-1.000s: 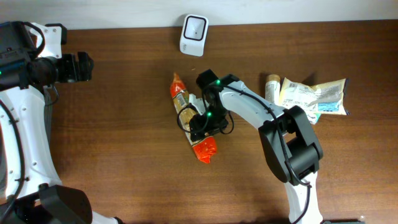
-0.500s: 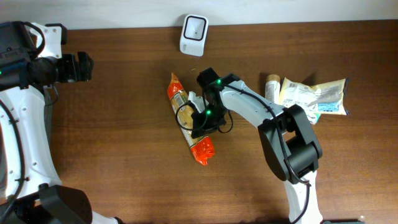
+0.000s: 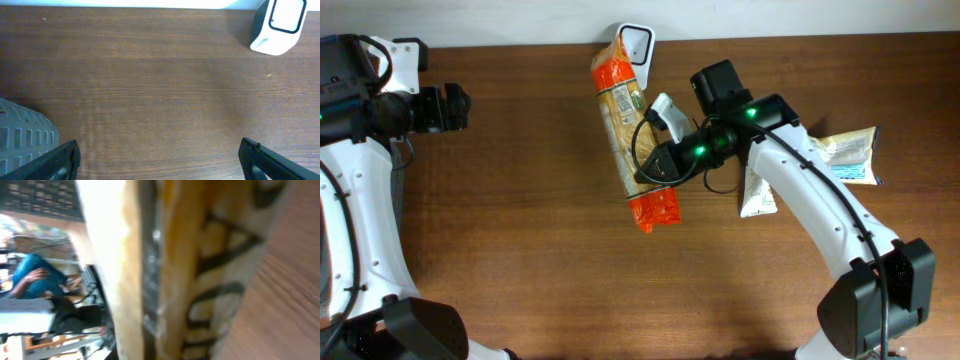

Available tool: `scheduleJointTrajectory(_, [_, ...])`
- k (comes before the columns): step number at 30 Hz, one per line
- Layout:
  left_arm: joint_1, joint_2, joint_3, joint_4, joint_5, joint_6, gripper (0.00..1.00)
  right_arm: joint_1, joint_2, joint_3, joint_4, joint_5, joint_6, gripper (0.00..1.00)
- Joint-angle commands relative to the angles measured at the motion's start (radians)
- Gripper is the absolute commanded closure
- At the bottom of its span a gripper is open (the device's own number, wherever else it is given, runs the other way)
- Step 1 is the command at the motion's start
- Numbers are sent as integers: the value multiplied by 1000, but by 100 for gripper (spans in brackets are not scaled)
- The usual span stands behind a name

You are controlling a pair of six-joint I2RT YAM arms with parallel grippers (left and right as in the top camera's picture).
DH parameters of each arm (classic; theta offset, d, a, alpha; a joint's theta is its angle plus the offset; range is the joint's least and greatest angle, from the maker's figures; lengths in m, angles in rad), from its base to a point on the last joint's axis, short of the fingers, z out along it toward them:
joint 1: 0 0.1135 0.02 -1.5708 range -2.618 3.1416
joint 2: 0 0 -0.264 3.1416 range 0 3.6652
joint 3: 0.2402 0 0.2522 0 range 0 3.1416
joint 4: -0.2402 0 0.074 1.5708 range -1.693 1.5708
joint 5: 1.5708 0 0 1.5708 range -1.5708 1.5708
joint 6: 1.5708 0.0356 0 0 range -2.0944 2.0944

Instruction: Scan the item barcode

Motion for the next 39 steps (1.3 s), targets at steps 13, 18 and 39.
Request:
scheduleJointTrajectory(13, [7,-21,5,-2,8,16,1,-47,-7,351,-130,205,80,96])
scheduleJointTrajectory(18, [7,-21,5,-2,8,16,1,72,82,542,0,1133,70,96])
scheduleJointTrajectory(39, [7,-21,5,-2,8,16,1,122,803,542,1035,1936,-822,96])
